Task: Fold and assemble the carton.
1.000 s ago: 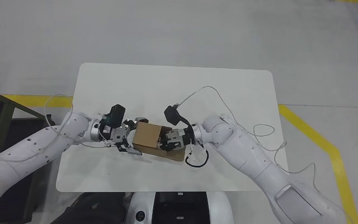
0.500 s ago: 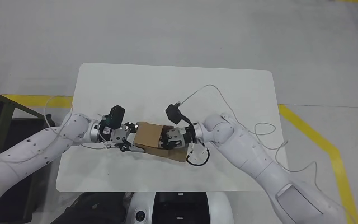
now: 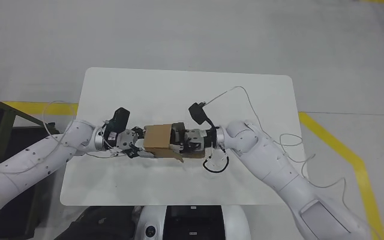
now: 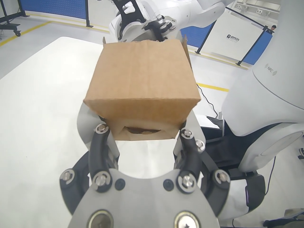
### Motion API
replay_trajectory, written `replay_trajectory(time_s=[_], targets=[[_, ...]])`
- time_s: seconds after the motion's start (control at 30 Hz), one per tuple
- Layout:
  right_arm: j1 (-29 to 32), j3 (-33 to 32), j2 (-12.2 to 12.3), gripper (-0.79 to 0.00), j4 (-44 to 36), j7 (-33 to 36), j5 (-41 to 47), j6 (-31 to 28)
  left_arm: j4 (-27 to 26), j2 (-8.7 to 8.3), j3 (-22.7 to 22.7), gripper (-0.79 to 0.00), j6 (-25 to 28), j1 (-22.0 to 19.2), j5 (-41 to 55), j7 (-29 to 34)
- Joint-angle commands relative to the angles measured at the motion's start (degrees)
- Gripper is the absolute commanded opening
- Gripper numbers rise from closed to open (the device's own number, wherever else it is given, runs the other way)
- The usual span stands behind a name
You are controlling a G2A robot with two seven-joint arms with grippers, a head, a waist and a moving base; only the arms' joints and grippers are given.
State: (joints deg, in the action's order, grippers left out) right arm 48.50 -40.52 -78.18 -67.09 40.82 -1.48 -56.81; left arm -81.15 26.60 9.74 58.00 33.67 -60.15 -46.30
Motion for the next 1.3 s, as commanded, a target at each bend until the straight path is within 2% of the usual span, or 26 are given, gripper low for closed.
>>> replay_trajectory(time_s=[0.0,0.03,0.17,0.33,0.53,0.73,0.83,0.9,0.93,1.0,1.07,1.27], targets=[[0.52,-0.32,0.31,-0.117,-0.68,0.25,-0.63,0.79,-0.01,-0.04,0.00,-0.363,0.00,0.01,0.31,0.00],[0.78,-0.49,0.42,-0.092,-0.97,0.13,-0.86,1.10,0.06,-0.05,0.00,-0.376,0.00,-0.02,0.43,0.00],[1.76,-2.04,0.95,-0.077,-1.40,-1.65,-1.62,1.81,0.27,-0.09,0.00,-0.428,0.00,-0.07,1.58,0.00],[2.93,-3.32,1.47,-0.089,-2.58,-3.15,-2.80,2.10,0.15,-0.12,0.00,-0.502,0.00,-0.09,2.14,0.00],[4.02,-6.13,2.04,0.000,-3.63,-7.21,-4.67,2.87,0.58,-0.26,0.00,-0.514,0.00,-0.35,3.05,0.00],[7.61,-11.19,3.38,0.000,-6.82,-11.91,-7.13,3.01,1.31,-0.56,0.00,-0.557,0.00,-0.52,4.18,0.00],[10.27,-12.53,4.06,0.000,-9.95,-12.08,-8.22,3.24,2.37,-0.65,0.13,-0.563,0.00,-0.85,4.44,0.00],[12.15,-12.94,4.44,-0.052,-12.41,-11.76,-8.79,3.81,2.92,-0.59,0.34,-0.566,0.00,-0.92,4.47,0.00],[13.08,-13.02,4.63,-0.052,-13.82,-11.36,-9.73,4.03,2.97,-0.52,0.40,-0.573,0.00,-0.91,4.50,0.00],[14.92,-13.60,4.97,0.000,-16.68,-11.67,-13.40,4.91,3.04,-0.39,0.58,-0.579,0.00,-0.91,4.66,0.00],[16.78,-14.47,5.21,0.000,-19.84,-13.51,-19.01,5.31,3.03,-0.28,0.75,-0.582,0.00,-0.89,4.76,0.00],[22.10,-17.63,5.39,0.000,-26.96,-25.78,-39.34,8.21,2.53,-0.24,0.77,-0.597,0.00,-0.85,3.61,0.00]])
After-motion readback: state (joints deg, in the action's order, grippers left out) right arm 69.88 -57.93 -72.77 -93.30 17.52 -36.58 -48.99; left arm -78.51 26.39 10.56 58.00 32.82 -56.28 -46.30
